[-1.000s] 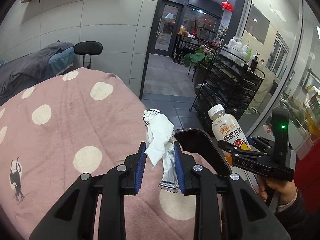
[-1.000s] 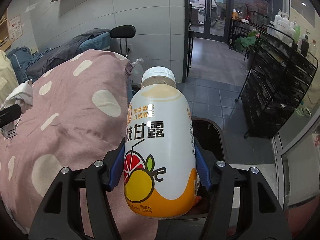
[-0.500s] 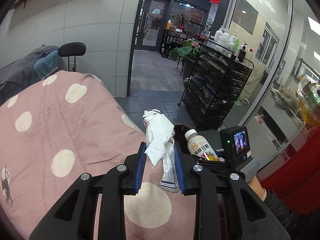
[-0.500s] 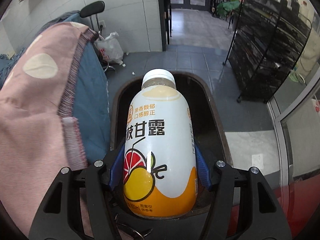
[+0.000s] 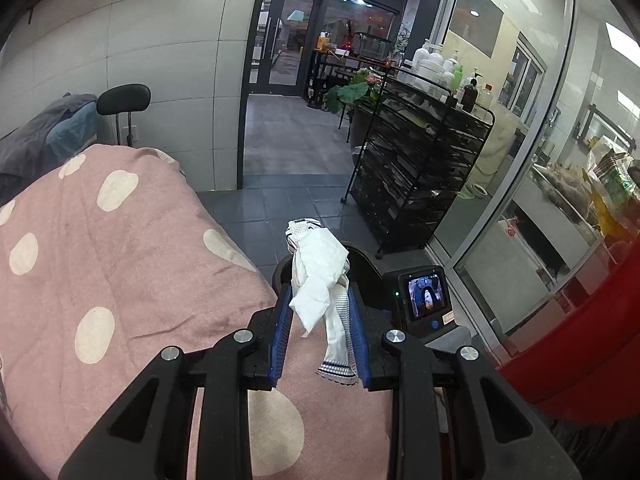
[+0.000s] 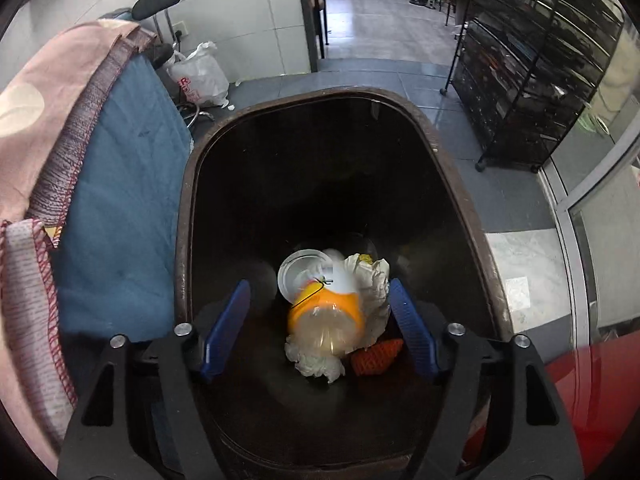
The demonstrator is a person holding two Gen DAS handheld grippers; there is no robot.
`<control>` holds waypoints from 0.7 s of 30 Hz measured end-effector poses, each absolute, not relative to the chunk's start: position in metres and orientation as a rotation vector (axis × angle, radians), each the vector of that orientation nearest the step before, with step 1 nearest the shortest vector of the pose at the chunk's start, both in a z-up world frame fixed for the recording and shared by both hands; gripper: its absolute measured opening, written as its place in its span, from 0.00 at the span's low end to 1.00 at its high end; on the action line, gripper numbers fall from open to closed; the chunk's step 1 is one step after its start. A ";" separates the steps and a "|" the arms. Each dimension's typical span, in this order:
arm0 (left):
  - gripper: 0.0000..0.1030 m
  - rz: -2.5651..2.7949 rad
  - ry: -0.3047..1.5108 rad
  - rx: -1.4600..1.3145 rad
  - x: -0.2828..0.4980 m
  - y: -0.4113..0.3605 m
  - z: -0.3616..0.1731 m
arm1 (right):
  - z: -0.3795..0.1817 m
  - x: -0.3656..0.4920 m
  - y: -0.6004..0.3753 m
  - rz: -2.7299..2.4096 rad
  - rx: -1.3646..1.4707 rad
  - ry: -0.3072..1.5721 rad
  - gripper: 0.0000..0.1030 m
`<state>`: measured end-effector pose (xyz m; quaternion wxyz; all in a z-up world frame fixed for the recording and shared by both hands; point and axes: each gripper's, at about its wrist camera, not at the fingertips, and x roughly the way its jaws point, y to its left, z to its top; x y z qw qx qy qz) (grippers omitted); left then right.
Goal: Collect trash
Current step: 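Carry the bottle and tissue over the black bin and open both tools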
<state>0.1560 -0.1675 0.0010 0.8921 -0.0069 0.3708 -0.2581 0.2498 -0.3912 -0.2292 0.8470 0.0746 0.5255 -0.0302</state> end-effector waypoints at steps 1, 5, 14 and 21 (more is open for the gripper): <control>0.26 -0.540 0.770 -0.012 0.157 -0.169 0.001 | -0.227 0.247 -0.392 -0.063 0.162 1.103 0.70; 0.26 -0.563 0.766 0.008 0.156 -0.183 0.001 | -0.215 0.230 -0.399 -0.080 0.187 1.073 0.72; 0.26 -0.673 0.816 0.024 0.167 -0.219 -0.017 | -0.189 0.191 -0.423 -0.139 0.246 1.028 0.74; 0.26 -0.733 0.894 0.057 0.185 -0.258 -0.041 | -0.166 0.167 -0.446 -0.214 0.262 0.964 0.77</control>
